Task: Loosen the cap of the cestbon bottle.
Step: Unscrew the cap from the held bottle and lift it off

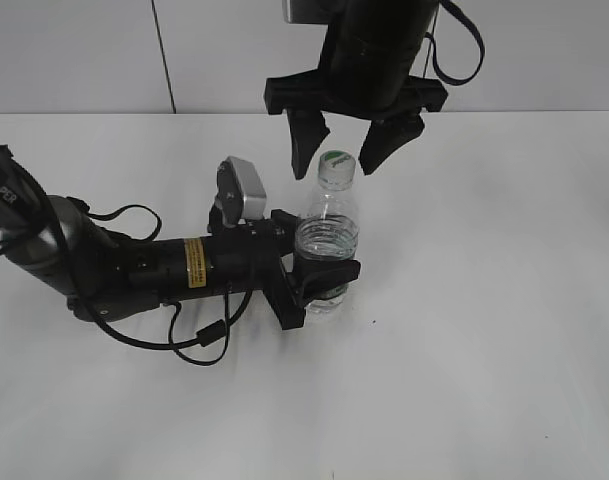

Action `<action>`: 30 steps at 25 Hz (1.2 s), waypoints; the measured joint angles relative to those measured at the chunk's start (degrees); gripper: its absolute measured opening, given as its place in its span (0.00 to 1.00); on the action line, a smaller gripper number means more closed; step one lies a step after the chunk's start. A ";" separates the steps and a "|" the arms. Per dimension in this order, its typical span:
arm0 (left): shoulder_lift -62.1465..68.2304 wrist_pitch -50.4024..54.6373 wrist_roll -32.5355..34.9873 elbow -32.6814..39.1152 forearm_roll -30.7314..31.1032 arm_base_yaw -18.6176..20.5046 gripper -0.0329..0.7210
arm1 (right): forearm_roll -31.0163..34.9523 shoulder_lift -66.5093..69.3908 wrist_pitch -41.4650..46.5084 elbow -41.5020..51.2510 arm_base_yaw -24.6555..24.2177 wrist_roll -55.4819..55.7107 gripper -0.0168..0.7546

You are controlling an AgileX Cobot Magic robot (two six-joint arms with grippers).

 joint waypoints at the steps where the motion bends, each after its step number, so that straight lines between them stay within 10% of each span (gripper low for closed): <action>1: 0.00 0.00 0.00 0.00 -0.06 0.00 0.58 | 0.00 0.00 0.00 0.00 0.00 -0.06 0.76; 30: 0.00 -0.05 -0.01 0.00 -0.10 0.00 0.58 | -0.67 -1.53 0.00 0.32 0.00 -0.36 0.75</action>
